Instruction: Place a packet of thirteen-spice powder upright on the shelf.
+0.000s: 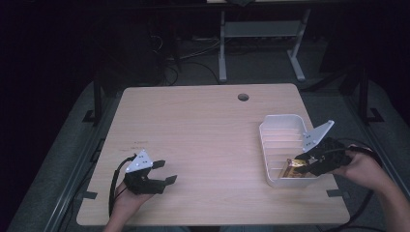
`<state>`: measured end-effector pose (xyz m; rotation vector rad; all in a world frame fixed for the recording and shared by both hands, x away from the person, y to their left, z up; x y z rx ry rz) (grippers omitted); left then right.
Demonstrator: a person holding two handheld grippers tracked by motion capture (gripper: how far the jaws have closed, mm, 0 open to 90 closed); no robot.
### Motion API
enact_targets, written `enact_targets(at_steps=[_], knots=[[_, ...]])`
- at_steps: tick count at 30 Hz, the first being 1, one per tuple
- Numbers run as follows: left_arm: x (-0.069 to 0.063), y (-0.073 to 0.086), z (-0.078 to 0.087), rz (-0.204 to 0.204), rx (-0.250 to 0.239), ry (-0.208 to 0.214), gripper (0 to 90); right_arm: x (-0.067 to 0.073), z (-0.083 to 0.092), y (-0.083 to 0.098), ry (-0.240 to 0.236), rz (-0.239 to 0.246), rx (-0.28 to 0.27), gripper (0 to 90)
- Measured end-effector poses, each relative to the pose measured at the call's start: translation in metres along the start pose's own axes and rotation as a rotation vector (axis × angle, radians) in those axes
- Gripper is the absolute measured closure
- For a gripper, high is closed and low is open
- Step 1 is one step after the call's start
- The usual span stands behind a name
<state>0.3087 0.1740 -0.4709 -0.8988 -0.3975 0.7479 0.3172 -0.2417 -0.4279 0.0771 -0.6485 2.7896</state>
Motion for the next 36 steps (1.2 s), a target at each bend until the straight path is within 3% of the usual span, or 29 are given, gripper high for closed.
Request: enact_targets(at_steps=[3,9,15,17,22,31,36], knots=[[0.0,0.0,0.0,0.0,0.001,0.001,27.8,0.0,0.003,-0.003,0.007,-0.014,-0.02,51.1],[-0.002,-0.001,0.002,-0.001,-0.005,0.004,27.7,0.003,0.012,-0.01,0.02,-0.017,-0.049,49.7],[-0.003,-0.002,0.002,-0.003,-0.009,0.009,27.5,0.009,0.019,-0.018,0.027,0.005,-0.067,52.8],[-0.003,-0.002,0.002,-0.002,-0.009,0.009,27.5,0.01,0.021,-0.019,0.024,0.003,-0.076,59.7],[-0.002,-0.002,0.003,0.0,-0.011,0.006,27.5,0.011,0.021,-0.019,0.032,-0.013,-0.093,59.8],[-0.002,-0.002,0.004,-0.003,-0.012,0.005,27.5,0.029,0.024,-0.028,0.066,-0.009,-0.139,55.8],[-0.001,-0.002,0.003,0.0,-0.01,0.007,27.5,0.043,0.018,-0.032,0.054,0.001,-0.15,51.3]])
Point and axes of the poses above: each handheld gripper's, and its own axes: z roughly backward along the jaws, y roughly out of its underside, x roughly to its left, the point moved 9 cm from there along -z, roughly forward along the jaws, and after that the axes turned 9 degrees about -y, right-handed, at the moved point
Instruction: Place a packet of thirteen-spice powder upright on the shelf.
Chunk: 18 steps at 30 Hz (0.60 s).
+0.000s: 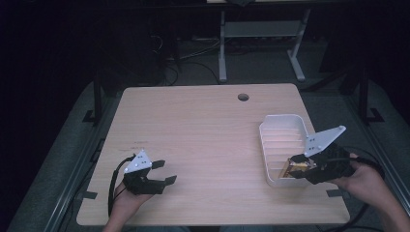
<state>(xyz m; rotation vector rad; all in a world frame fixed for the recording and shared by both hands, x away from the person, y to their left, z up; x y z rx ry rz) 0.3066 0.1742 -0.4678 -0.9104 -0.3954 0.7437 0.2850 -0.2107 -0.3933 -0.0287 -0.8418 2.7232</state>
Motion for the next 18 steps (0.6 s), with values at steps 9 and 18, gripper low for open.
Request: enact_targets(at_steps=[9,18], knots=[[-0.001,0.001,-0.001,-0.002,0.002,0.007,27.4,0.015,-0.022,-0.012,-0.043,0.0,-0.024,46.2],[-0.007,0.001,-0.004,-0.008,0.007,0.023,26.8,0.032,-0.056,-0.037,-0.086,0.025,-0.039,41.8]])
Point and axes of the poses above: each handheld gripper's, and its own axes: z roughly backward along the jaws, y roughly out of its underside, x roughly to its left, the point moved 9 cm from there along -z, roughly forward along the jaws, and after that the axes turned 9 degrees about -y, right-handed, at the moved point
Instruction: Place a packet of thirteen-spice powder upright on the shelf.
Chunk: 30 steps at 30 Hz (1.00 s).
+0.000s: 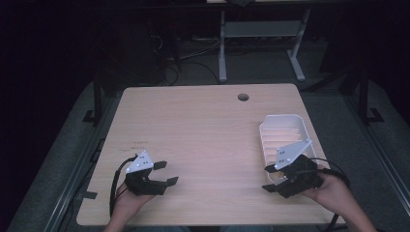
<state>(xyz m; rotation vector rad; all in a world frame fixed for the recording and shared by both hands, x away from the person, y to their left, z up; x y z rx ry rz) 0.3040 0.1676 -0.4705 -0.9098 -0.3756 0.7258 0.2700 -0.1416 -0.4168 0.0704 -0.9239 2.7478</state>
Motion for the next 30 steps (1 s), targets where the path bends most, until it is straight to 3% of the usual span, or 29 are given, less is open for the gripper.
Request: enact_targets(at_steps=[5,11,30], knots=[[0.002,0.001,0.002,-0.012,0.007,-0.021,25.6,0.006,-0.027,-0.017,-0.039,0.033,-0.001,39.7],[0.007,0.003,0.001,-0.008,0.015,-0.023,23.4,0.004,-0.05,-0.023,-0.077,0.005,0.01,37.5],[0.015,0.005,0.003,0.001,0.015,-0.039,19.3,0.01,-0.088,-0.05,-0.095,0.001,-0.021,32.3]])
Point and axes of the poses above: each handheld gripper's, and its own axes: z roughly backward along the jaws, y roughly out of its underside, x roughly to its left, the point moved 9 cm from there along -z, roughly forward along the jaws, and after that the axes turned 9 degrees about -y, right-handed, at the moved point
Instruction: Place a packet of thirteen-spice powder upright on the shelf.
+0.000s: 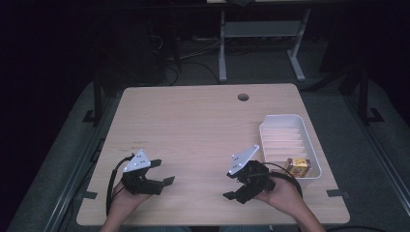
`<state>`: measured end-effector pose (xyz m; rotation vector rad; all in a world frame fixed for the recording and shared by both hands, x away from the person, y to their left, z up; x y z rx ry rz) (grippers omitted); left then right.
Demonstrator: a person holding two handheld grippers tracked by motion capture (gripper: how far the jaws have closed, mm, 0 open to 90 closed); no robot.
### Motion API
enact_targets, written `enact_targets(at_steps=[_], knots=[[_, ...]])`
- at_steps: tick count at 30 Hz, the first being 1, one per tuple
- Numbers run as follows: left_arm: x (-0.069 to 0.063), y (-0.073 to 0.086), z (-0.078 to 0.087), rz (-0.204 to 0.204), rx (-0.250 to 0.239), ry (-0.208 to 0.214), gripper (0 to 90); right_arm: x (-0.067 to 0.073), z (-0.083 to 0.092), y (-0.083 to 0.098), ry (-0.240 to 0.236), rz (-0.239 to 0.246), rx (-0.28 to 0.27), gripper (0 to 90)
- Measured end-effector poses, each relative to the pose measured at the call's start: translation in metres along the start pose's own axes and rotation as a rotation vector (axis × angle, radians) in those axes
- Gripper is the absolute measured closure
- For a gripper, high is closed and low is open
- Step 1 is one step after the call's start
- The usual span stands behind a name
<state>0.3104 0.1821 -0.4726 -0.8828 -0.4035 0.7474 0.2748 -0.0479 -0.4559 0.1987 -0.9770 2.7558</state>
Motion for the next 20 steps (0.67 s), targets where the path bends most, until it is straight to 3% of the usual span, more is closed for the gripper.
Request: enact_targets(at_steps=[6,13,20], knots=[[0.001,0.002,-0.001,-0.005,0.007,-0.005,19.1,0.001,-0.014,-0.001,-0.009,-0.017,-0.004,31.7],[0.001,0.002,-0.002,-0.008,0.009,-0.007,18.6,0.004,-0.033,0.01,0.013,-0.057,-0.027,29.2],[-0.001,0.001,-0.003,-0.021,0.008,-0.006,18.1,0.007,-0.042,0.018,0.049,-0.058,-0.067,27.9]])
Point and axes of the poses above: each handheld gripper's, and its own axes: z roughly backward along the jaws, y roughly out of its underside, x roughly to its left, the point moved 9 cm from there along -z, roughly forward along the jaws, and after that the axes turned 9 degrees about -y, right-handed, at the moved point
